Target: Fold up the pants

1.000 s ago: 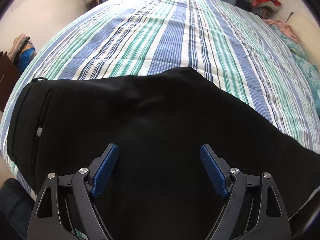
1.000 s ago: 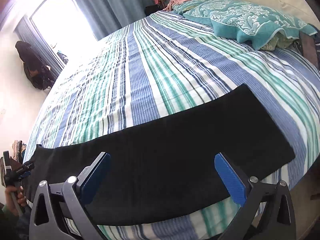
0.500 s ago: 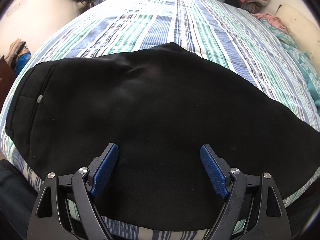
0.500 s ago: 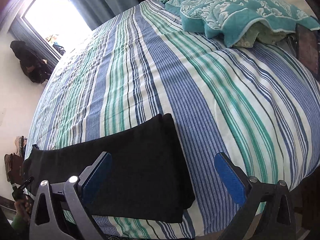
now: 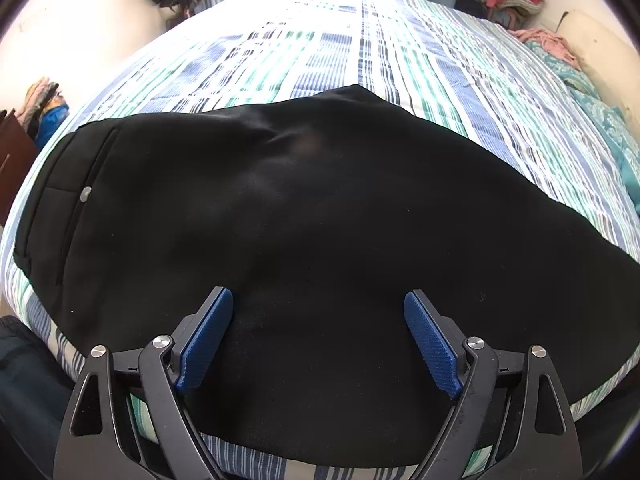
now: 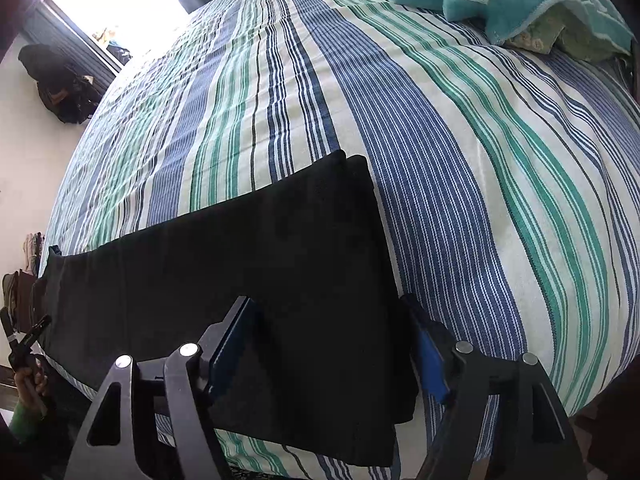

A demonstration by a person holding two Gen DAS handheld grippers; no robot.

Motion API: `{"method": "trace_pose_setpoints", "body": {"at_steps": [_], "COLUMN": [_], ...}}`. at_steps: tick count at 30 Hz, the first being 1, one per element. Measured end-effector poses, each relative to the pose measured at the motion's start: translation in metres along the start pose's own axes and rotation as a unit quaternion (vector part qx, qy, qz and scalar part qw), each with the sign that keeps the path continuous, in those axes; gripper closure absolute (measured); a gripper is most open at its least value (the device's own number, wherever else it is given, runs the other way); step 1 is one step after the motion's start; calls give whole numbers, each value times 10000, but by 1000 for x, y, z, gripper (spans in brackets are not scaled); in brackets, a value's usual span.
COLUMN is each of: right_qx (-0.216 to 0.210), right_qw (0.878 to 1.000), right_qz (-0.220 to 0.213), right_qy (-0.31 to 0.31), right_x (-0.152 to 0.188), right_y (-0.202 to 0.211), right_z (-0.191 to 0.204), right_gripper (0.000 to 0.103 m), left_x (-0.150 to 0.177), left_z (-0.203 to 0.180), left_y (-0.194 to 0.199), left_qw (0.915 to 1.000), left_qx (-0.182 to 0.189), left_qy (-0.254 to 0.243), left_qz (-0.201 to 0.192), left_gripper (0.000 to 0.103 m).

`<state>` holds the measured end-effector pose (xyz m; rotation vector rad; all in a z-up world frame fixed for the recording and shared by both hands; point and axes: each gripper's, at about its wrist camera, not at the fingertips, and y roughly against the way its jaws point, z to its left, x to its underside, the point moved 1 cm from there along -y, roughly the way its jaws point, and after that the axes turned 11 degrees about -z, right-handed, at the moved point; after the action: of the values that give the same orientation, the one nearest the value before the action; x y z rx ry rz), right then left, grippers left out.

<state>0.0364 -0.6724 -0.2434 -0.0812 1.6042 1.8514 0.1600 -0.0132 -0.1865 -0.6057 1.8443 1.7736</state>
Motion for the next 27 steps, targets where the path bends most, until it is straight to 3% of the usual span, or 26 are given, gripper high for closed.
{"method": "trace_pose_setpoints", "body": {"at_steps": [1,2,3,6,11,18,22,25,26,27], "right_qx": [5,-210,-623,-768,-1969,-3243,-2830,-2296,-2148,-2060], "right_qw": [9999,9988,9951,9948,9704,9361,9563,9727,9752,9748], "right_qz": [102,177,236,111,-507,-586,-621,-234,-97,-62], "right_qy": [-119,-407,-731,-659,-1305,-1227,-400,235,526,853], "right_x": [-2,-5,-5,-7,-7,7,35,62,70,77], "right_y": [0,3,6,24,63,56,20,-19,-27,-28], "right_z": [-2,-7,-10,3,47,211,325,386,400,408], "right_gripper": [51,77,91,91,91,91,89,62,45,43], "left_x": [0,1,2,1,1,-2,0,1,1,1], "left_z": [0,1,1,3,5,14,19,21,22,24], "left_y": [0,0,1,1,0,2,4,8,11,14], "left_qw": [10000,10000,10000,10000,9999,9988,9982,9979,9978,9975], "left_qx": [11,17,22,52,105,340,448,520,545,584], "left_qy": [-5,-11,-15,33,109,351,393,373,366,381], "left_qz": [-11,-22,-33,-53,-80,-99,-108,-82,-79,-81], "left_gripper": [14,14,14,14,14,14,14,14,14,14]}}
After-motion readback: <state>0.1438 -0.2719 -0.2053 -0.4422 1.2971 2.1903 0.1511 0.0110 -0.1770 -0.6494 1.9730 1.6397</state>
